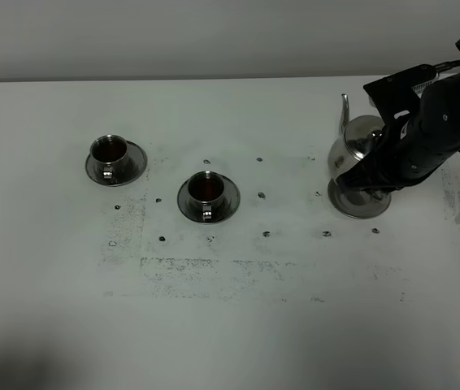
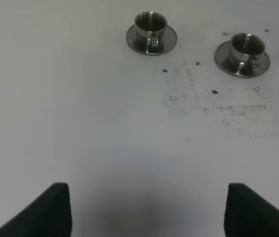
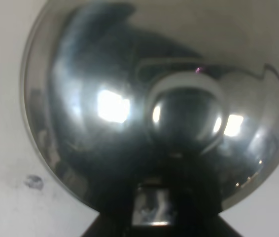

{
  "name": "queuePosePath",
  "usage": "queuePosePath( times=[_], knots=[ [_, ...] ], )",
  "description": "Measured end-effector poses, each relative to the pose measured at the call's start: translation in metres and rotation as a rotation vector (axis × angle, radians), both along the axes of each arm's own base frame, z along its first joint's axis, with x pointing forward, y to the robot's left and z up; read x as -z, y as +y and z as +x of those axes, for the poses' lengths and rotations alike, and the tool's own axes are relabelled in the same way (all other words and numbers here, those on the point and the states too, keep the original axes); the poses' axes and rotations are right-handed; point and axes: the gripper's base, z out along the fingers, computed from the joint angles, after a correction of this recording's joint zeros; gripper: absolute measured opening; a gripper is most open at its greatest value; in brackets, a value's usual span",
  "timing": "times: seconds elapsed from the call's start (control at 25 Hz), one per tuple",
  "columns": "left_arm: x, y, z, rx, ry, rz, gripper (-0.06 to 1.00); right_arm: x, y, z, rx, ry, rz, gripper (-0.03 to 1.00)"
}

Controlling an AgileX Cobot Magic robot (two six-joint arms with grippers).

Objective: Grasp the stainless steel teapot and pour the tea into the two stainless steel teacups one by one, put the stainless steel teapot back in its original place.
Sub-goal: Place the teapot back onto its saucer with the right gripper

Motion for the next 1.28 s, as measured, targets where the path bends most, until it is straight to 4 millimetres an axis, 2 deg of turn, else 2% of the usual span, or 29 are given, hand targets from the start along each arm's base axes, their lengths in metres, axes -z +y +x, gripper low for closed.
queuePosePath(
  times=[0.2, 0.36, 0.64, 1.28],
  knots=[
    [0.000, 0.000, 0.000, 0.000, 0.000, 0.000, 0.69, 0.011, -0.001, -0.007, -0.001, 0.019, -0.001, 0.18],
    [0.000, 0.000, 0.000, 0.000, 0.000, 0.000, 0.69, 0.012, -0.001, -0.006, 0.004, 0.008, 0.004, 0.18],
    [0.000, 0.000, 0.000, 0.000, 0.000, 0.000, 0.69, 0.025, 0.000, -0.005, 0.003, 0.042, -0.001, 0.18],
    [0.000, 0.000, 0.000, 0.000, 0.000, 0.000, 0.69, 0.031, 0.000, -0.004, 0.003, 0.040, 0.000, 0.18]
  ],
)
